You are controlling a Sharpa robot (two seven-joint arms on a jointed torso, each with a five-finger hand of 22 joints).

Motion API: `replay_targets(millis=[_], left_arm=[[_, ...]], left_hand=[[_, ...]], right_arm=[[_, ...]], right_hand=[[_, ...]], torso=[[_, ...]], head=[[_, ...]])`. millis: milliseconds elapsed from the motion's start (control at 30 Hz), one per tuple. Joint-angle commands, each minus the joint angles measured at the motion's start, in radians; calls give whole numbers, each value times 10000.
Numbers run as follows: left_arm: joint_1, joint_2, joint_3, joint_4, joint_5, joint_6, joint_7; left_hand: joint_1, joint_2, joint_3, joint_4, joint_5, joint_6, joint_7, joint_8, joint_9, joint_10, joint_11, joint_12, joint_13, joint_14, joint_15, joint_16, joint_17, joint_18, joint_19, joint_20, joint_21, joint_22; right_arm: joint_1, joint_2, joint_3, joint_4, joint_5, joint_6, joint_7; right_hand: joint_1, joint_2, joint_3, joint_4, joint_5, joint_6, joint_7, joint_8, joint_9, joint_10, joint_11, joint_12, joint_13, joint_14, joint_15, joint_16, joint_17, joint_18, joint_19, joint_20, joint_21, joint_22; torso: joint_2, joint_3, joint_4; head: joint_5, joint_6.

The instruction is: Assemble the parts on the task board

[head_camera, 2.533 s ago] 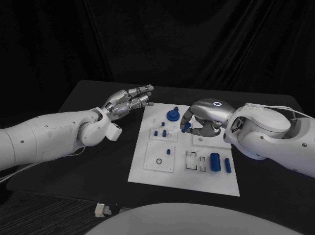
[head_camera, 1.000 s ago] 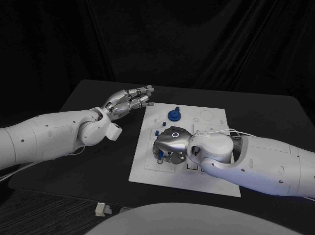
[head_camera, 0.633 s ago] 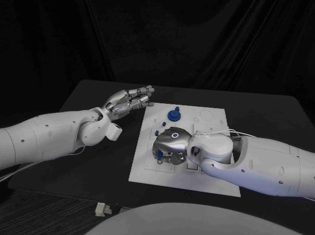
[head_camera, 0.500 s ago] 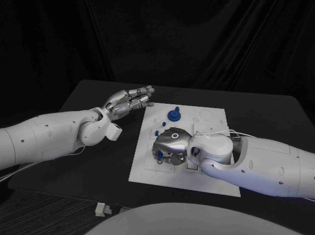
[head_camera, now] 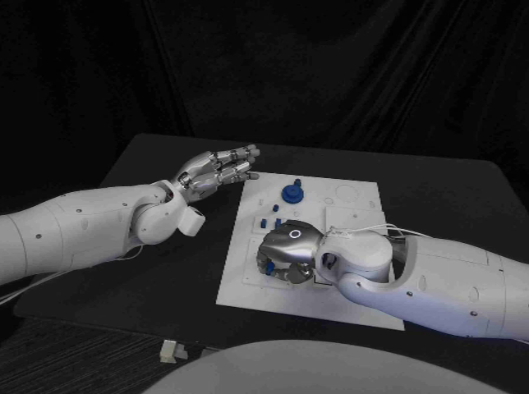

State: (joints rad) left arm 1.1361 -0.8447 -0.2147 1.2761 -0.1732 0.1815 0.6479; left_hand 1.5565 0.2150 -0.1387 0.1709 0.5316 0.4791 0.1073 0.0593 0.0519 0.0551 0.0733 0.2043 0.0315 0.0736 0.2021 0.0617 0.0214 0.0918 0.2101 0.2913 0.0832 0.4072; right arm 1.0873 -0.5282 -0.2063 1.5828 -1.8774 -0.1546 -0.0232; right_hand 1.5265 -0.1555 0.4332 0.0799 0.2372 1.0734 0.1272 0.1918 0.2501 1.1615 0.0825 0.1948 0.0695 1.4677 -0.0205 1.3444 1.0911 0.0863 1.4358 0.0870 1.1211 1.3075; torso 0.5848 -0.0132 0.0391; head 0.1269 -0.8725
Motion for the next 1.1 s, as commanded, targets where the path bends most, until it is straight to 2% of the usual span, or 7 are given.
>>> replay_targets(millis=[33, 367, 500, 600, 700, 900, 1100], left_arm=[[-12, 28, 10, 1, 70, 155, 22], [-14, 54, 10, -23, 70, 214, -102], [-15, 60, 10, -23, 70, 248, -164], [-15, 65, 10, -26, 70, 270, -191], [-16, 72, 10, -32, 70, 287, -212], [-18, 89, 10, -45, 70, 317, -239], [-20, 90, 10, -66, 70, 323, -254]], left_hand=[[20, 44, 76, -10, 52, 74, 21, 33, 16, -13, 66, 24, 10, 32, 64, 63, 13, -199, -14, 16, 30, -2], [20, 51, 93, -9, 56, 66, 36, 35, 14, -24, 80, 14, 7, 25, 75, 61, 11, -204, -12, 18, 30, -7], [23, 60, 107, -11, 62, 71, 43, 36, 13, -28, 88, 14, 7, 30, 82, 67, 13, -207, -8, 19, 31, -6], [23, 60, 107, -11, 62, 71, 43, 36, 13, -28, 88, 14, 7, 30, 82, 67, 13, -207, -8, 19, 31, -6], [29, 69, 124, -14, 69, 78, 50, 38, 13, -32, 97, 13, 7, 29, 89, 69, 13, -210, 0, 20, 35, 3], [29, 69, 124, -14, 69, 78, 50, 38, 13, -32, 97, 13, 7, 29, 89, 69, 13, -210, 0, 20, 35, 3], [29, 69, 124, -14, 69, 78, 50, 38, 13, -32, 97, 13, 7, 29, 89, 69, 13, -210, 0, 20, 35, 3]], right_arm=[[-48, -25, -10, -7, -100, 239, -165], [-95, -41, -10, -37, -100, 271, -281], [-129, -43, -10, -63, -100, 283, -451], [-144, -47, -10, -73, -100, 317, -560], [-158, -62, -10, -73, -100, 322, -703], [-168, -121, -10, -58, -101, -54, -802], [-163, -280, -10, 25, -101, -601, -772]], right_hand=[[58, 55, 45, -4, 33, -87, 14, -62, -15, 281, -183, 28, 28, 124, 29, -8, -23, 16, -75, -26, -40, 1478], [3, 41, 80, -33, 24, -170, 34, -138, -33, 224, -160, -22, 25, 89, 46, -42, -82, 24, -111, -17, -88, 1464], [-132, -27, 183, -88, -46, -666, 46, -461, -133, -121, -99, -220, -4, -4, 97, -136, -247, 56, -223, 27, -271, 1415], [-283, -126, 238, -90, -209, -1251, -136, -778, -236, -531, -12, -399, -23, -105, 125, -231, -418, 96, -340, 56, -482, 1359], [-707, -349, -34, 48, -325, -2367, -618, -1284, -425, -1395, 166, -678, -23, -271, 128, -363, -657, 168, -545, 66, -877, 1256], [-708, -186, -1635, 327, -807, -3867, -1124, -1256, -857, -2830, 285, -543, 37, -409, 155, -384, -771, 209, -666, 120, -1207, 1188], [-584, -269, -2551, 1032, -1252, -4167, -1173, -1209, -1046, -3575, 334, -416, -7, -506, 175, -442, -912, 237, -755, 176, -1474, 1137]], torso=[[-1, -3, 1], [1, -3, 1], [0, -2, 3], [-1, -3, 0], [-4, -3, -2], [0, -1, 4], [1, -1, 1]], head=[[0, -2], [-4, -2], [9, -2], [7, -2], [16, -2], [28, -2], [41, -2]])
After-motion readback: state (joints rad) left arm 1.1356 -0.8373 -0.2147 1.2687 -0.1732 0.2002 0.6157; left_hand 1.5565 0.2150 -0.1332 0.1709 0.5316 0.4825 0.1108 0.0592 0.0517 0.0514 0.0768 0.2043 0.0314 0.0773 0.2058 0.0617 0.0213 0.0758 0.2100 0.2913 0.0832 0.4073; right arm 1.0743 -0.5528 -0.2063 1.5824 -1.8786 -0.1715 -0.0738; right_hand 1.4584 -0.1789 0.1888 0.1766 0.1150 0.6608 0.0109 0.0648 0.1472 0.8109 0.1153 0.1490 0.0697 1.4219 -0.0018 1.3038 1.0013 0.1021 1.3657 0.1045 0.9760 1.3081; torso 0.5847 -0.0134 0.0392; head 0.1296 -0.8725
